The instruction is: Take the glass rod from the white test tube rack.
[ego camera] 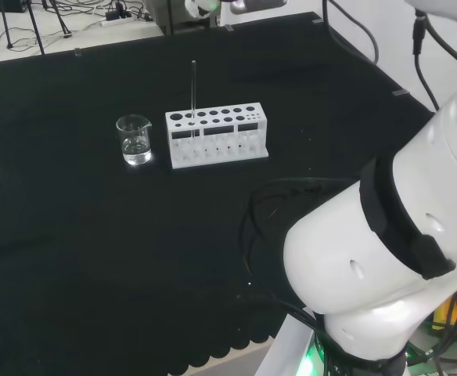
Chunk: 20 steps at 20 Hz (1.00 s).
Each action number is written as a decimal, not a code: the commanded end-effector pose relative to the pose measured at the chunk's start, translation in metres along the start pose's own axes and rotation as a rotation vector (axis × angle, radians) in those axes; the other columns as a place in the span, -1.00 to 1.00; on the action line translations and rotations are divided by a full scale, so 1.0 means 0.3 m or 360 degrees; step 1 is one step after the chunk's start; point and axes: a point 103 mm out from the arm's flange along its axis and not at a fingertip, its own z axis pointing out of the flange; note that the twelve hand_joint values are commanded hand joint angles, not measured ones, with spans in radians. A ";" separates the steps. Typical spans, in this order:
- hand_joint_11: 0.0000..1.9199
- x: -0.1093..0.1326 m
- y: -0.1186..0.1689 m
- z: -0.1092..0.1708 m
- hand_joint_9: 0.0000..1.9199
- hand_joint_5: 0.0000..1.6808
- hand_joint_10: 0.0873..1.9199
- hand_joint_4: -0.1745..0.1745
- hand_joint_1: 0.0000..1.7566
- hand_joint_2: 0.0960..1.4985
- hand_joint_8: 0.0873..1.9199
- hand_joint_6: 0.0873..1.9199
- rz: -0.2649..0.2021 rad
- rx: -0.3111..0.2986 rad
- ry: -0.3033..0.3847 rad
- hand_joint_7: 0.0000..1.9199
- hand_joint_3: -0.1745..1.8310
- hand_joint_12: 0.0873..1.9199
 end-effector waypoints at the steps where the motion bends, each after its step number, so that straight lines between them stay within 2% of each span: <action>1: -0.92 0.032 0.074 0.049 -0.79 -0.87 -0.07 -0.97 -0.09 -0.12 -0.08 -1.00 -0.0056 0.0007 -0.0013 -0.99 -0.18 0.46; 10: -0.87 0.069 0.167 0.140 -0.74 -0.86 -0.07 -0.98 -0.08 -0.12 -0.05 -1.00 -0.0104 0.0068 0.0005 -0.95 -0.18 0.46; 20: -0.82 0.050 0.245 0.233 -0.68 -0.84 -0.06 -0.98 -0.09 -0.11 -0.03 -1.00 -0.0126 0.0131 0.0000 -0.91 -0.18 0.46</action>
